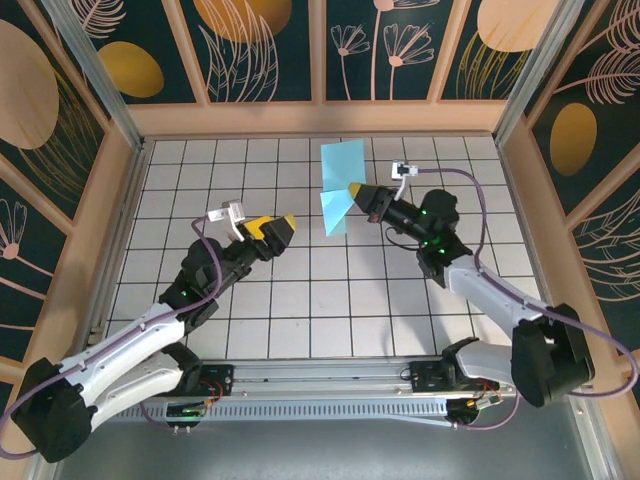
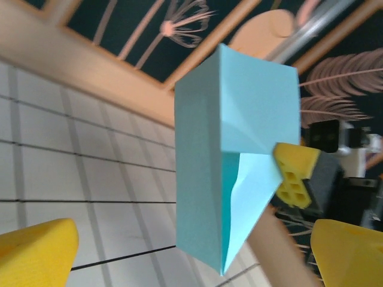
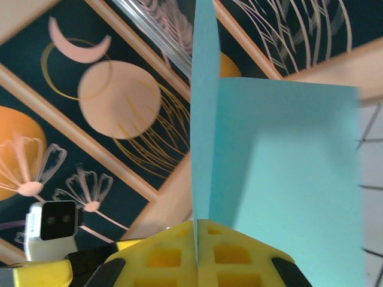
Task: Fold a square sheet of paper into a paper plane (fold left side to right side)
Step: Turn over the paper at the center of the table.
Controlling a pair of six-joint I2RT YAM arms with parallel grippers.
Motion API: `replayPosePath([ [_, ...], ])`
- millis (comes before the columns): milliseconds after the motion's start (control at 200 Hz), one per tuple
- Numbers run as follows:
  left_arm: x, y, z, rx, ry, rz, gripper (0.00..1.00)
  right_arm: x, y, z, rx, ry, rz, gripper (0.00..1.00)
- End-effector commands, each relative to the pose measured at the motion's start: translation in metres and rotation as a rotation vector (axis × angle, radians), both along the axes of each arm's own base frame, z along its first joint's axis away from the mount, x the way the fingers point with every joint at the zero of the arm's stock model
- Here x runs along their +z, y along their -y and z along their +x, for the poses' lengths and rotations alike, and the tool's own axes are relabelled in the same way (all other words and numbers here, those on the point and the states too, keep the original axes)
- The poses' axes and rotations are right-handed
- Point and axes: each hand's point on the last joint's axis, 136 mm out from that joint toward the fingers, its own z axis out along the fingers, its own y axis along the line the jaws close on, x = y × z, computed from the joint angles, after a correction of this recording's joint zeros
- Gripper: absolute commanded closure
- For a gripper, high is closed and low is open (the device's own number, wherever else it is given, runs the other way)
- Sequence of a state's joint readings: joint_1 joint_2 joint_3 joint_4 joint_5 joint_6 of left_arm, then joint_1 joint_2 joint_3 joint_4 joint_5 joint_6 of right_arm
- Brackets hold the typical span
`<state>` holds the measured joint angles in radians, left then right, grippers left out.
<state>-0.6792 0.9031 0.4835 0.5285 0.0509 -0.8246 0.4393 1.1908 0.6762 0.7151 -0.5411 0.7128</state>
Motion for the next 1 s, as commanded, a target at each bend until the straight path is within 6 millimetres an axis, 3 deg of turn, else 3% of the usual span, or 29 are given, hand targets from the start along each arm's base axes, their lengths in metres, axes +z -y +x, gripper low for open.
replayPosePath([
  [0,0.049,0.018,-0.023,-0.180,0.139,-0.148,0.01,0.032,0.005,-0.024,0.081,0.062,0.109,1.00],
  [135,0.068,0.038,-0.033,-0.317,0.173,-0.204,0.01,0.050,0.007,-0.040,0.145,0.066,0.194,1.00],
  [240,0.067,0.051,-0.036,-0.403,0.163,-0.265,0.01,0.056,0.008,-0.046,0.178,0.054,0.244,1.00],
  [706,0.064,0.089,-0.038,-0.522,0.162,-0.261,0.02,0.048,0.003,-0.047,0.221,-0.020,0.264,1.00],
  [886,0.067,0.098,-0.034,-0.541,0.164,-0.263,0.11,0.046,-0.002,-0.049,0.244,-0.032,0.264,1.00],
  [996,0.068,0.101,-0.032,-0.538,0.161,-0.250,0.27,0.044,-0.003,-0.048,0.246,-0.040,0.265,1.00],
])
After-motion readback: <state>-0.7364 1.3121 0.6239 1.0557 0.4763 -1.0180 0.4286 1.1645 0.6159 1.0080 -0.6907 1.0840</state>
